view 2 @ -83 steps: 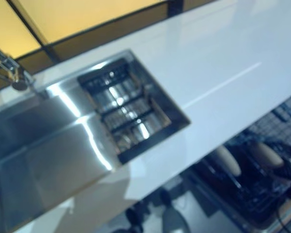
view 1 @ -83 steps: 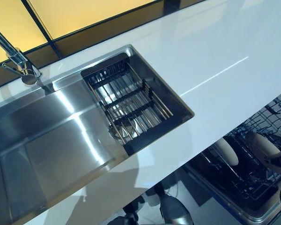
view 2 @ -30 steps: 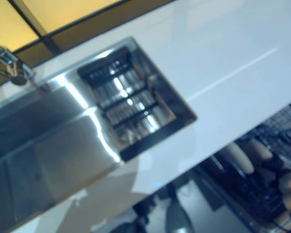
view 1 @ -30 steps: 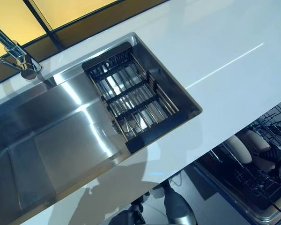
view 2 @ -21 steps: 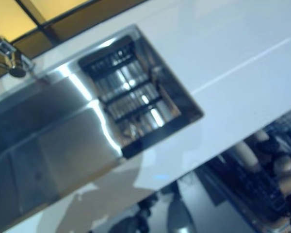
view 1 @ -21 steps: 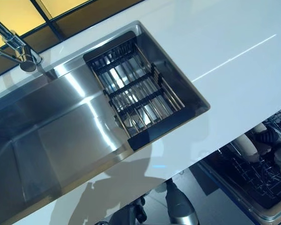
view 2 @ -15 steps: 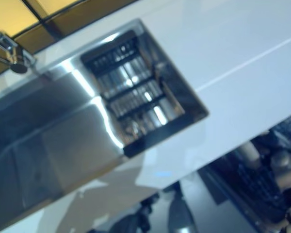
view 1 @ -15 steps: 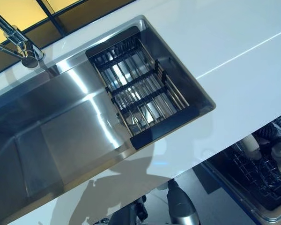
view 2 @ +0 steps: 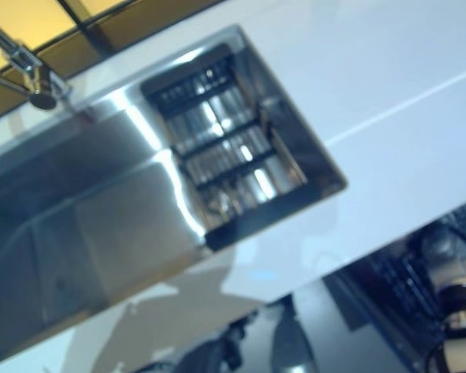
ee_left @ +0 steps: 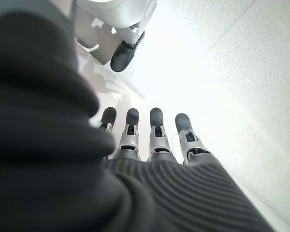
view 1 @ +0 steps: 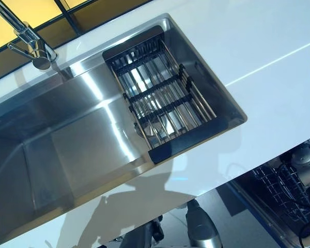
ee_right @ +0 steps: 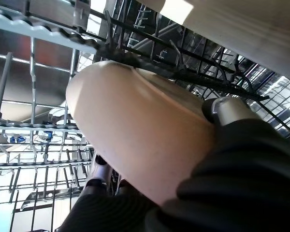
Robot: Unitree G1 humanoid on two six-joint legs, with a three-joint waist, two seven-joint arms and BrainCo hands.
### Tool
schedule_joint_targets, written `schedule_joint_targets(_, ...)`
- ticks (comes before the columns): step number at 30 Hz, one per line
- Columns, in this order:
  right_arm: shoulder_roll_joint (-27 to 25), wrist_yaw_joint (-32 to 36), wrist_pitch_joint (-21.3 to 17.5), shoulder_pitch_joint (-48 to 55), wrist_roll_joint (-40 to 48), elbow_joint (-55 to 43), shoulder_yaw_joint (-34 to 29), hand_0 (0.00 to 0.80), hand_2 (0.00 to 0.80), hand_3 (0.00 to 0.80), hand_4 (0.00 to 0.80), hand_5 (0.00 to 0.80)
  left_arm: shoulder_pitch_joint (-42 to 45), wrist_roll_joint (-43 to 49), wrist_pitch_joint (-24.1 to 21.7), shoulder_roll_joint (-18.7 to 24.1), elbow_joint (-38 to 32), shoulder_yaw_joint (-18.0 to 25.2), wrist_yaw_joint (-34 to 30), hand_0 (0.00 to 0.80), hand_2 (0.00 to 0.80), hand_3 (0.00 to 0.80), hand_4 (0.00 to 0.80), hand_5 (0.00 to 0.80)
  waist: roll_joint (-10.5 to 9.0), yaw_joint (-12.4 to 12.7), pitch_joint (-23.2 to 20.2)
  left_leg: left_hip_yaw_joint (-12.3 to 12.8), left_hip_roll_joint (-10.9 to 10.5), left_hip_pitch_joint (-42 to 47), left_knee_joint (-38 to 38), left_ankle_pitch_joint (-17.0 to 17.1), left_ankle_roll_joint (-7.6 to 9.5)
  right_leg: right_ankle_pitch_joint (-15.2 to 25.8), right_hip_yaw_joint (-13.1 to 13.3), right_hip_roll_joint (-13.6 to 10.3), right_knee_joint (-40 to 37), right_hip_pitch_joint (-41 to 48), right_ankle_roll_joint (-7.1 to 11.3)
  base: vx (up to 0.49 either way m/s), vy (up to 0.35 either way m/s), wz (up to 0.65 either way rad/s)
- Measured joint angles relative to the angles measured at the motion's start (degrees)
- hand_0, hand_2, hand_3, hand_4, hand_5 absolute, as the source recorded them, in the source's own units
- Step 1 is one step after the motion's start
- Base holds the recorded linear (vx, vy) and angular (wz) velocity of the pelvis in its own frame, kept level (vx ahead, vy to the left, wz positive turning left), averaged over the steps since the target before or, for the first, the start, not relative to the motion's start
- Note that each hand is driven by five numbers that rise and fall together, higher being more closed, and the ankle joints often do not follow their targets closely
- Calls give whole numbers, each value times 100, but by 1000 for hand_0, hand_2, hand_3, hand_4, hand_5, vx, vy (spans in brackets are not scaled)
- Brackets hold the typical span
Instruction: Take plates into dishwasher
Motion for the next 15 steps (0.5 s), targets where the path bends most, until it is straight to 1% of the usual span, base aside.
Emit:
schedule_joint_targets(5,5,6,1,6,-3,45,-3,800,800,800,800,800,-1,1,16,-10,-53,0,-52,0,0,0,0,0,-6,2,3,-9,-4,27,1,3,5,0,-3,6,0,32,0,34,15,1)
schedule_joint_targets(6,7,13,1,9,-3,61,-3,493,493,493,493,493,-1,1,25,-10,-55,0,-57,0,0,0,0,0,-9,4,6,-13,-4,45,1,3,5,-1,-2,7,0,51,0,35,20,2)
schedule_joint_targets(7,8,26,8,14,-16,106,-3,0,0,0,0,0,-2,1,27,-10,-55,1,-59,0,0,0,0,0,-19,8,13,-18,-3,74,0,3,4,-3,0,8,0,80,-2,33,21,3)
schedule_joint_targets(9,8,29,112,82,-66,257,-22,0,0,0,0,0,-4,2,26,-9,-72,5,-60,0,0,0,0,0,-25,15,15,-47,-3,93,0,2,4,-9,-6,8,0,107,-6,24,21,4)
schedule_joint_targets(11,7,58,135,130,-114,335,-32,0,0,0,0,0,-4,3,27,-9,-76,5,-69,0,0,0,0,0,-27,7,17,-47,-4,93,0,2,4,-9,-4,8,0,106,-6,0,0,0)
schedule_joint_targets(15,3,116,225,580,-143,416,-66,0,0,0,0,0,-1,6,44,-2,-81,10,-88,0,0,0,0,0,-40,-7,25,-46,2,96,0,2,5,-9,3,17,0,108,-6,16,10,-1)
